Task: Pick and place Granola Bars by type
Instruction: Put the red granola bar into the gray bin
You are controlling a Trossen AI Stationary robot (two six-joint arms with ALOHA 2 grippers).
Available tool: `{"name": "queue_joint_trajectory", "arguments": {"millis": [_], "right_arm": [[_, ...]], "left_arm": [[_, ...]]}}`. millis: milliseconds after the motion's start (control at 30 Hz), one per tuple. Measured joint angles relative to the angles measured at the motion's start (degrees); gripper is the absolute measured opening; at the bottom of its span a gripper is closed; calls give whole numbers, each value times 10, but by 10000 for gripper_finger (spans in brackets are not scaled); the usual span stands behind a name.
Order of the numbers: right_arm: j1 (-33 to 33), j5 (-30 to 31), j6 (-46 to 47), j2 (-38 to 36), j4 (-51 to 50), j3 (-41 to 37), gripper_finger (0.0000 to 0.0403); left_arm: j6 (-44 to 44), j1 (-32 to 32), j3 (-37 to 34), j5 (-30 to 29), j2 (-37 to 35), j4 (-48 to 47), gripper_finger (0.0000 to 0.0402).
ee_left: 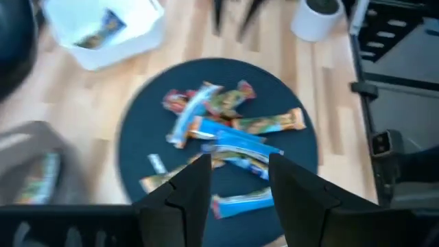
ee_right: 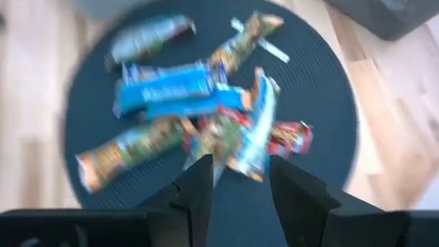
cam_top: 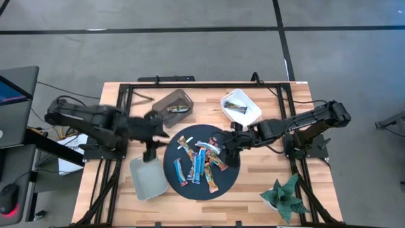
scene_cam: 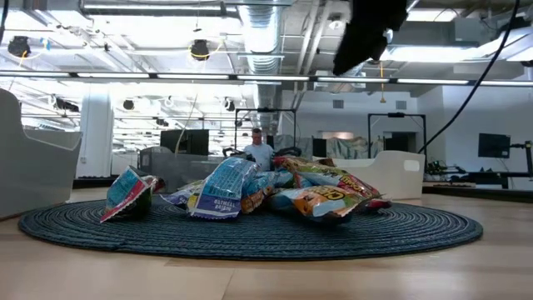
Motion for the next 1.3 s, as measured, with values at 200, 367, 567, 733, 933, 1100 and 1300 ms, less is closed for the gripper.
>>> {"name": "queue_joint_trajectory", "arguments": {"millis": [200, 367, 567, 733, 933, 1100, 1300], "right_arm": [[-27, -66, -83, -1, -71, 0, 134], [-29, -105, -84, -10, -103, 0, 134], [4, -104, -63, -26, -84, 0, 134], [19, -104, -50, -33, -34, 1, 134], [18, -101, -2, -32, 24, 0, 134], [18, -99, 17, -32, 41, 0, 134], [17, -85, 46, -32, 41, 0, 134]], "left_arm": [[-63, -35, -101, -14, 63, 162, 142], [-61, -35, -101, -22, 153, 198, 142], [0, -35, -101, 27, 223, 179, 142], [92, -41, -101, 38, 239, 148, 142], [237, -44, -101, 40, 241, 130, 142], [318, -29, -101, 49, 246, 119, 144], [358, -3, -101, 127, 274, 120, 161]]}}
